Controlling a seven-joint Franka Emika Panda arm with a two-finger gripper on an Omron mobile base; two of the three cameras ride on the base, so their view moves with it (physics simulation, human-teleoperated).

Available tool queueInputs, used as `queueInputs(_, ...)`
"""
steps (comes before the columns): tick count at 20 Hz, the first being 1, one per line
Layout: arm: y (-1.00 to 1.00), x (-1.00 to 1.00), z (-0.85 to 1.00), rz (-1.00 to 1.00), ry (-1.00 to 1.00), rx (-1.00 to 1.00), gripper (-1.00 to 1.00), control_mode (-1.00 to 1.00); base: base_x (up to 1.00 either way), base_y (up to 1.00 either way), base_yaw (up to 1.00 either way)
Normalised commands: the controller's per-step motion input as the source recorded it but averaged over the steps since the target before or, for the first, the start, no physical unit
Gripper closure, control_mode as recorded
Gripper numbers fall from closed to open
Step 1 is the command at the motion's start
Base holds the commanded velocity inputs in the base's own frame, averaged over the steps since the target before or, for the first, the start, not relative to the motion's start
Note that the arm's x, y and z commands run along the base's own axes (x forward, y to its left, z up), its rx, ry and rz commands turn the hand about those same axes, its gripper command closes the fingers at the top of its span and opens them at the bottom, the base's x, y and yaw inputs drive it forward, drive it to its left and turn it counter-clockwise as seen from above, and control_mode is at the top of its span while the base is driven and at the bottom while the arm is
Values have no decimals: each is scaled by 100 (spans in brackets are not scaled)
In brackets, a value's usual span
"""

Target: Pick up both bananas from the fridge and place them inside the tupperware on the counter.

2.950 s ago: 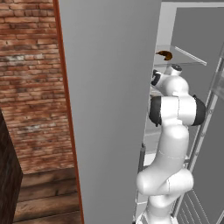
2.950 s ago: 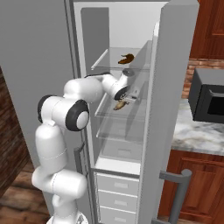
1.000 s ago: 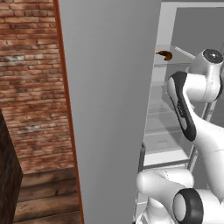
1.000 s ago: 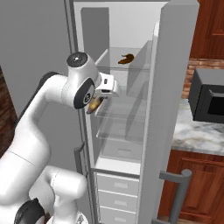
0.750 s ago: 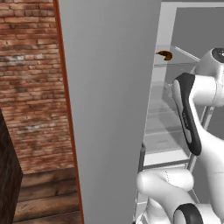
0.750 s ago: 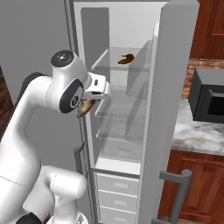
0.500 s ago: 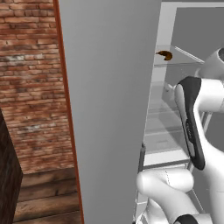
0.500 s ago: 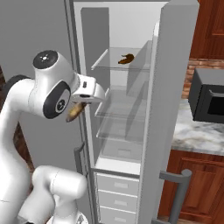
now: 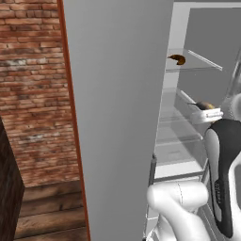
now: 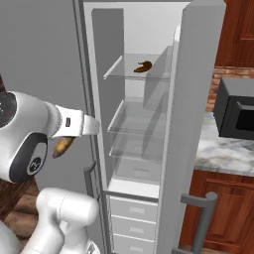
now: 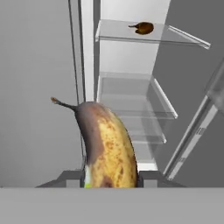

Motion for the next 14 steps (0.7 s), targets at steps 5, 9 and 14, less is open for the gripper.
queueInputs(5, 0, 0, 0, 0, 0, 0, 100, 100, -90, 36, -18)
queueInputs(9, 0, 0, 0, 0, 0, 0, 100, 100, -85, 42, -54)
queueInputs(14, 0, 0, 0, 0, 0, 0, 100, 100, -74, 26, -90)
